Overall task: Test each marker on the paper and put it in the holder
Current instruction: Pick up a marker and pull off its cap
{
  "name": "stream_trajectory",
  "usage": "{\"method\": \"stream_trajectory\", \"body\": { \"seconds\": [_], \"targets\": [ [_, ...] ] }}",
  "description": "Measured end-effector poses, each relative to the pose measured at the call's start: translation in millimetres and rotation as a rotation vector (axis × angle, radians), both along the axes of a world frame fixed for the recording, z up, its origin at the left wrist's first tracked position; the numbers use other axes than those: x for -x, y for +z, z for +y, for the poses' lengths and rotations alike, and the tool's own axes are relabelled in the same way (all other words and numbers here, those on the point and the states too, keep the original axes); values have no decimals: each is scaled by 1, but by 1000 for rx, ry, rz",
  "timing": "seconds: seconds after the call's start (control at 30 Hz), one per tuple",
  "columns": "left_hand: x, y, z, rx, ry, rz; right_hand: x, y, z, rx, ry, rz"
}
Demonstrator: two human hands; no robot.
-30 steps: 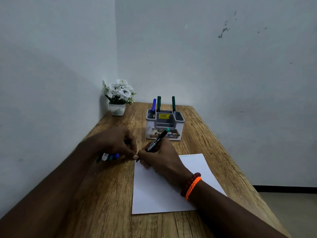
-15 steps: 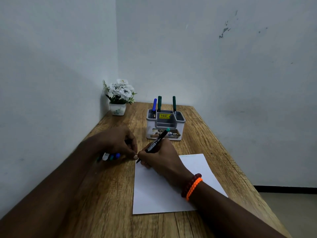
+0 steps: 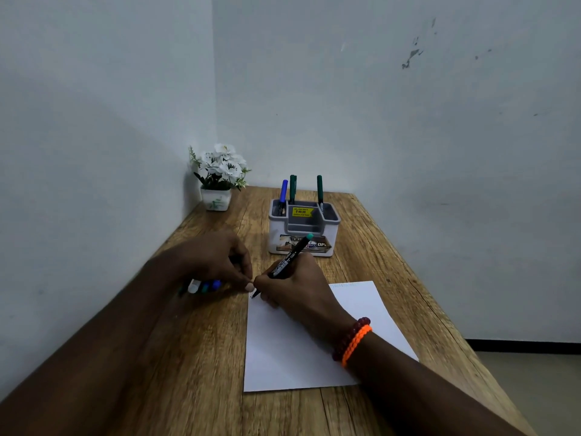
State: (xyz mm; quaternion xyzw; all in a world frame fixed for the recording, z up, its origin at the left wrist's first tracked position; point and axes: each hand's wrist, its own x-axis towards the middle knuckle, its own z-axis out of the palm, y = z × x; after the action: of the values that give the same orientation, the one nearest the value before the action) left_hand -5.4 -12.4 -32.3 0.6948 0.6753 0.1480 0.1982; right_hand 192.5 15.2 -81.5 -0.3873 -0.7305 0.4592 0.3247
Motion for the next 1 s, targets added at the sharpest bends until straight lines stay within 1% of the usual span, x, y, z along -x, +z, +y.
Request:
{"method": "stream_trajectory", "body": {
  "seconds": [0.23,0.6,1.0],
  "targets": [
    [-1,1,-1,17,6,-12,0,-2,2,1,-10,11],
    [-2,3,-2,33,16,-13,2,-5,5,-60,-65,-50],
    [-3,2,-1,54,29,-8,5,-12,10,-33,-73,-21]
  ]
}}
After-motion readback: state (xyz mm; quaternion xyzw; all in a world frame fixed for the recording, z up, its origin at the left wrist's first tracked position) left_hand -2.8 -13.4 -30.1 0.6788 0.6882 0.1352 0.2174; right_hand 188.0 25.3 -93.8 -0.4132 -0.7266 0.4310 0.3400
